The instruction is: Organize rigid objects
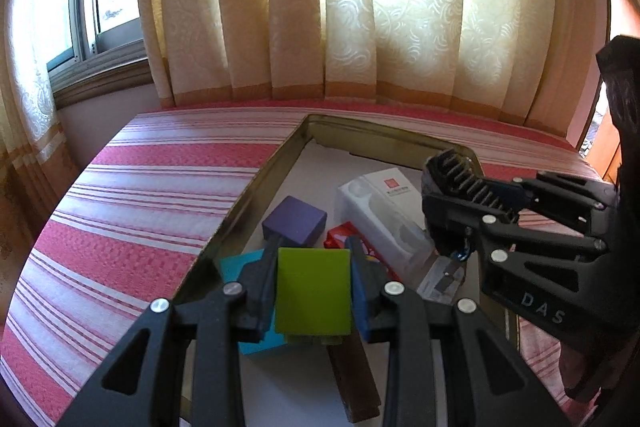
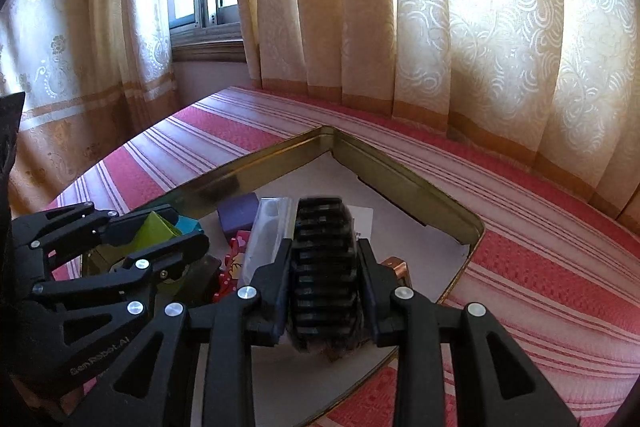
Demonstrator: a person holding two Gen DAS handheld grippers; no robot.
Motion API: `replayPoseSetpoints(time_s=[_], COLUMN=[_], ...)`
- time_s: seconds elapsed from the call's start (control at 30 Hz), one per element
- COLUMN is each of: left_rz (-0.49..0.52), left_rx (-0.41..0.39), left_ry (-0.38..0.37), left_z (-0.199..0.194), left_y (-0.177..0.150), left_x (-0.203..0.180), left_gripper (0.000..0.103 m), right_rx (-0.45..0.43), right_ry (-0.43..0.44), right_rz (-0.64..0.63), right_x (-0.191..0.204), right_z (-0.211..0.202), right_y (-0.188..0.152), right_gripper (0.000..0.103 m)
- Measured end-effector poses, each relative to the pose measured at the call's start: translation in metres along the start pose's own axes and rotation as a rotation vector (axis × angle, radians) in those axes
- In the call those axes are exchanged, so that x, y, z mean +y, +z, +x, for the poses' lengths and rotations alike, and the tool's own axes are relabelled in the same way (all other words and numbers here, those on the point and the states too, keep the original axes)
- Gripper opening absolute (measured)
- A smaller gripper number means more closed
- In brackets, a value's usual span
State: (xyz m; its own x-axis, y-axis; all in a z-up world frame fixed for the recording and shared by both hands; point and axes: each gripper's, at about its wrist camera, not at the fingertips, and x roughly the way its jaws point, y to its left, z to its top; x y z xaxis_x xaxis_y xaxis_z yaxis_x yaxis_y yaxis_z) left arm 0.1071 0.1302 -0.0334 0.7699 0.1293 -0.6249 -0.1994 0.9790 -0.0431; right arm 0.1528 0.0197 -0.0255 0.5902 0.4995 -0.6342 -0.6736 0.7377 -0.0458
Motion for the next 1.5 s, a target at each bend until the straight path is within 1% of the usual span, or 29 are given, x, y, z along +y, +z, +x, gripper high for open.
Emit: replayPoseSetpoints(time_s=[0.17,0.2,0.23,0.3,0.33,0.37,0.4,0.43,0.47,0.5,0.57,0.63,0.8,0.87,0.9,1.0,1.13,1.2,1.33,1.5], left_rz=[0.002,0.001,-0.001,-0.006,-0.011,-0.013,-0.015,-0.018,-0.022,-0.025,-0.024,-0.019,-0.034,-0.055,-0.063,-0.062,-0.058,-0.044,-0.036,-0.034], left_rx=[-0.011,-0.016,-0.02,-0.04,-0.056,-0.066,-0.076,-0.087,-0.096,-0.105,-0.126,-0.131,-0.154,-0.164,-0.167,-0.159,-0.154,-0.168,-0.183,-0.185], left_ry=[0.011,0.015,0.018,0.025,0.046,0.055,0.058,0.056,0.058,0.062,0.073,0.09,0.122,0.128,0.134,0.154,0.156,0.165,0.174,0.166], left_z=[-0.003,-0.004,-0.006,-0.012,-0.016,-0.018,-0.022,-0.025,-0.029,-0.032,-0.039,-0.044,-0.06,-0.068,-0.071,-0.077,-0.083,-0.089,-0.101,-0.107], left_y=[-0.001,-0.002,-0.003,-0.004,-0.005,-0.006,-0.008,-0.01,-0.012,-0.014,-0.018,-0.02,-0.028,-0.033,-0.035,-0.039,-0.042,-0.043,-0.045,-0.044], left_x=[-0.002,-0.002,-0.002,-0.001,0.0,0.001,0.002,0.003,0.003,0.002,-0.001,-0.005,-0.013,-0.013,-0.013,-0.017,-0.024,-0.03,-0.037,-0.039], left_gripper=[0.031,0.032,0.036,0.063,0.067,0.076,0.082,0.086,0.093,0.098,0.1,0.102,0.102,0.102,0.102,0.102,0.102,0.102,0.103,0.103], right_rx=[-0.016,-0.021,-0.027,-0.045,-0.062,-0.076,-0.087,-0.096,-0.104,-0.114,-0.127,-0.136,-0.178,-0.21,-0.225,-0.248,-0.269,-0.295,-0.338,-0.361], right_ry=[0.008,0.014,0.022,0.034,0.038,0.031,0.026,0.024,0.017,0.007,0.007,0.012,0.019,-0.004,-0.009,-0.013,-0.003,-0.005,-0.069,-0.076], right_rz=[0.001,0.006,0.011,0.023,0.036,0.045,0.052,0.06,0.067,0.074,0.088,0.104,0.126,0.124,0.127,0.14,0.157,0.144,0.069,0.045], right_x=[0.0,-0.001,-0.002,-0.005,-0.007,-0.009,-0.011,-0.015,-0.017,-0.02,-0.025,-0.027,-0.026,-0.023,-0.022,-0.025,-0.027,-0.023,-0.009,-0.003], right_z=[-0.004,-0.006,-0.008,-0.012,-0.017,-0.02,-0.023,-0.027,-0.031,-0.034,-0.041,-0.047,-0.065,-0.077,-0.081,-0.091,-0.104,-0.115,-0.135,-0.146], right_y=[-0.002,-0.003,-0.004,-0.006,-0.008,-0.009,-0.011,-0.014,-0.017,-0.019,-0.025,-0.029,-0.039,-0.043,-0.045,-0.048,-0.049,-0.051,-0.054,-0.053], right_gripper=[0.033,0.033,0.035,0.049,0.056,0.063,0.066,0.073,0.075,0.075,0.075,0.075,0.076,0.085,0.087,0.087,0.087,0.087,0.088,0.088])
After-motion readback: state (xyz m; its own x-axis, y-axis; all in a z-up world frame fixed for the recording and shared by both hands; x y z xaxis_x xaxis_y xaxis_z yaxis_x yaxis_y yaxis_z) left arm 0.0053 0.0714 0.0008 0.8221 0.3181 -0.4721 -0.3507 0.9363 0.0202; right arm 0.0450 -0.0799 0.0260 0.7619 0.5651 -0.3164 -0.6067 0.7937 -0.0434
